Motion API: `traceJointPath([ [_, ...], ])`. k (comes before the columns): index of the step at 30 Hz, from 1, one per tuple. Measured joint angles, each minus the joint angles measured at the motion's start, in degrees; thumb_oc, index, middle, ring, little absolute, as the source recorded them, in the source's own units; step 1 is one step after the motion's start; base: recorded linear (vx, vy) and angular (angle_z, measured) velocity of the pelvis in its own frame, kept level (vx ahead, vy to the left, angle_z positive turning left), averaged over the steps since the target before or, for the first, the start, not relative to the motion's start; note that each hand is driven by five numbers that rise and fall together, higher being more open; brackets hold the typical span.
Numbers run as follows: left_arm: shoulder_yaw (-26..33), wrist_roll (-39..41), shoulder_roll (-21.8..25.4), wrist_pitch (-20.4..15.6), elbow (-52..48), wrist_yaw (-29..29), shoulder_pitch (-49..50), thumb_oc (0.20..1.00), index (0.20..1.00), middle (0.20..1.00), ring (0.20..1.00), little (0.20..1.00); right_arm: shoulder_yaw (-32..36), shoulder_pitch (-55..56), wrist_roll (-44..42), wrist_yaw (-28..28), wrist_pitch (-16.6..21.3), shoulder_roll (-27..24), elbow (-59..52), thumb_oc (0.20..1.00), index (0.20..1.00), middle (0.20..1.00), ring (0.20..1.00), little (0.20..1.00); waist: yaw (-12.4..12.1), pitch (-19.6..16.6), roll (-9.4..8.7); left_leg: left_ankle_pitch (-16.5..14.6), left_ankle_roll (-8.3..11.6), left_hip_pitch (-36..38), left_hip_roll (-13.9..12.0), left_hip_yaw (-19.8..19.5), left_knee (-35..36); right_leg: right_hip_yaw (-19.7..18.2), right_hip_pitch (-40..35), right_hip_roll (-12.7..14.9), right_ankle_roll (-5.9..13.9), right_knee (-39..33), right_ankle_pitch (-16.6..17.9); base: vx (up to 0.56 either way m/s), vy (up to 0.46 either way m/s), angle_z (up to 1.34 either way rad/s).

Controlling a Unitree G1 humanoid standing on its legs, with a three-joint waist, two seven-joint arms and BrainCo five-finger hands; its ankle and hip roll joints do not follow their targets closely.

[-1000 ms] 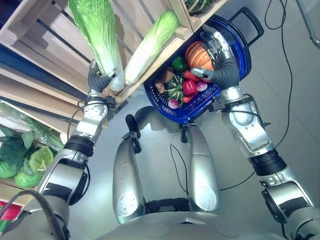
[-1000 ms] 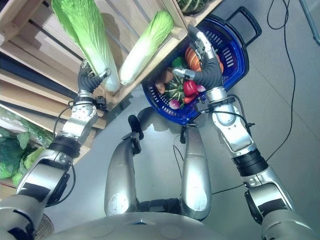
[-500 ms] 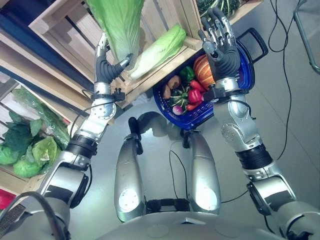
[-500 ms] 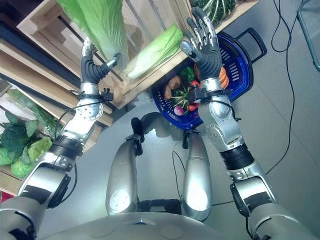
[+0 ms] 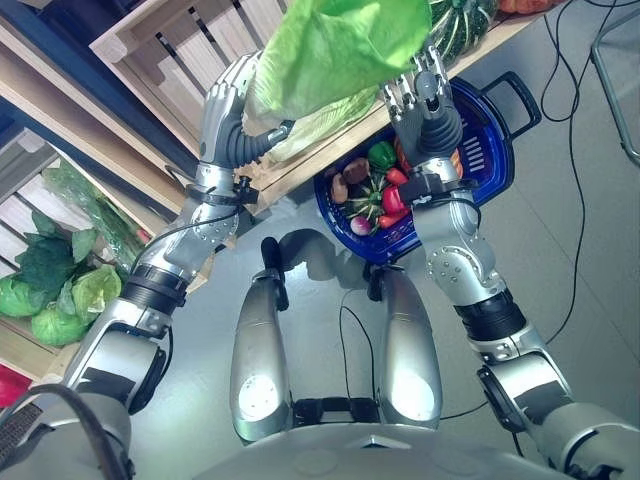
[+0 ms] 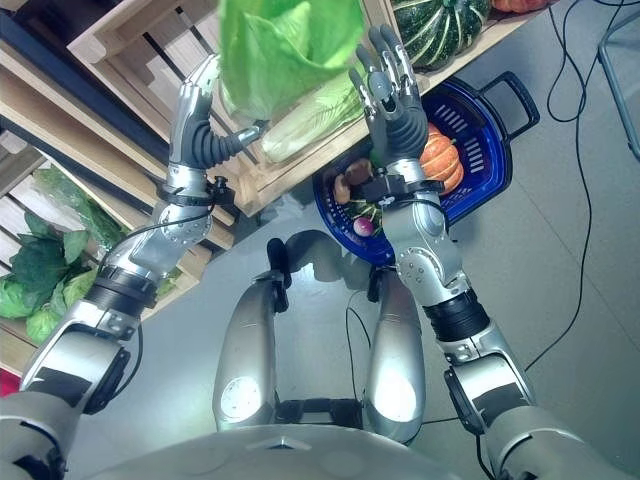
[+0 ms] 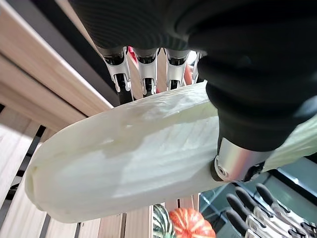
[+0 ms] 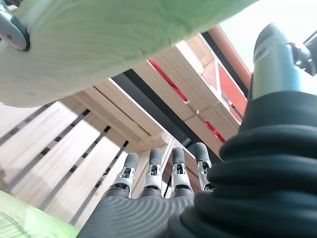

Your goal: Pick up fruits and vegetables into the basket

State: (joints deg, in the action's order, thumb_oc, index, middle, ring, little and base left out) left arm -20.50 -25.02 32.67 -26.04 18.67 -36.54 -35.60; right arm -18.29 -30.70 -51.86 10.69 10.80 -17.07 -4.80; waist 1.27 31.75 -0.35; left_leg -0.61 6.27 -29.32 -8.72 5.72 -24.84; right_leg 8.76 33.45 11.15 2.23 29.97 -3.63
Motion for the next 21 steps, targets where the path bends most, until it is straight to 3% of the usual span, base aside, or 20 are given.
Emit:
traceJointPath([
  [8,-2.97,-4.21,1.50,3.73,-0.17,1.24,-0.78,0.200,0.200,0.200,0.200,0.200,-0.52,-0.06,-1.97,0.98,-0.99,-0.67,1.37,1.000,1.000,1.000,1.000,1.000,0.00,0.00,0.00,0.01,0.00,0.72,0.05,-0.04,0.10,0.10,-0.76,0.05,-0.22,-0.20,0.15,-0.02,0.011,0.00],
  [21,-6.82,4.04,2.23,15.60,-5.00,17.33,-1.49,0.200,0.200,0.200,0.200,0.200,-1.18,-1.83,10.38,2.97,-5.53,-4.67,1.47,1.000,1.000,1.000,1.000,1.000,0.28,0.01,0.01,0.23,-0.05,0.80,0.37,0.36,1.77,0.17,-0.74,0.11,0.19,-2.01,0.53,-0.03,0.024,-0.01],
])
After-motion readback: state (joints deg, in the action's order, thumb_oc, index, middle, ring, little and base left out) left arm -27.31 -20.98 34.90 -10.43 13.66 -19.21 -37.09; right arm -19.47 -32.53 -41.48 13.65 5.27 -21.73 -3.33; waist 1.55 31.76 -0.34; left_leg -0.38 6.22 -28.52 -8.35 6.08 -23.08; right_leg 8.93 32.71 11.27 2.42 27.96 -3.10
